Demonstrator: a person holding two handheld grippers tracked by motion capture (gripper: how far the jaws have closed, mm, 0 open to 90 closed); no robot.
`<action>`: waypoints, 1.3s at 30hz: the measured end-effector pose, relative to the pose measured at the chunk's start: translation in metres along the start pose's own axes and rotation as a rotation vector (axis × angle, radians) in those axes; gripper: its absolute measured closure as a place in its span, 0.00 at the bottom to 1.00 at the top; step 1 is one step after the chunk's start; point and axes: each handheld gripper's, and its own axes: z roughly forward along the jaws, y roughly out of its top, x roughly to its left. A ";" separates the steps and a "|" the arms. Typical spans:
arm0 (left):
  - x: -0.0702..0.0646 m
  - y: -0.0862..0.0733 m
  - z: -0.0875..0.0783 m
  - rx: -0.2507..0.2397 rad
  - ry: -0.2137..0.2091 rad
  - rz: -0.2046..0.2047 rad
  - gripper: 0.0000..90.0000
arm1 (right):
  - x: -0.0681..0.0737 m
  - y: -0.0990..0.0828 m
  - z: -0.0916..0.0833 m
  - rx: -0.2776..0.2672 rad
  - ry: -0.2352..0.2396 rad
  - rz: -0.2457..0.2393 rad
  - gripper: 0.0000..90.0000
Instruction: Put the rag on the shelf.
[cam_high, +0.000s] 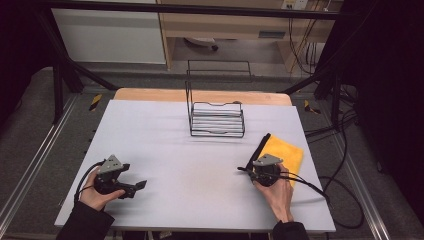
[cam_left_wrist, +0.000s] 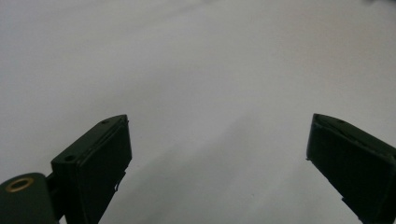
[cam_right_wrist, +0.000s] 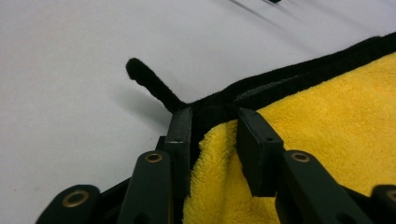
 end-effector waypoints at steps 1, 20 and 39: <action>0.000 0.000 0.000 -0.001 0.001 0.000 0.07 | 0.000 0.000 0.000 0.002 0.000 0.006 0.78; -0.001 0.000 0.001 0.008 0.001 0.008 0.08 | 0.001 -0.003 -0.009 0.005 0.024 0.024 0.67; -0.001 -0.001 0.001 0.008 0.002 0.007 0.08 | 0.010 -0.007 -0.011 0.044 -0.024 -0.063 0.64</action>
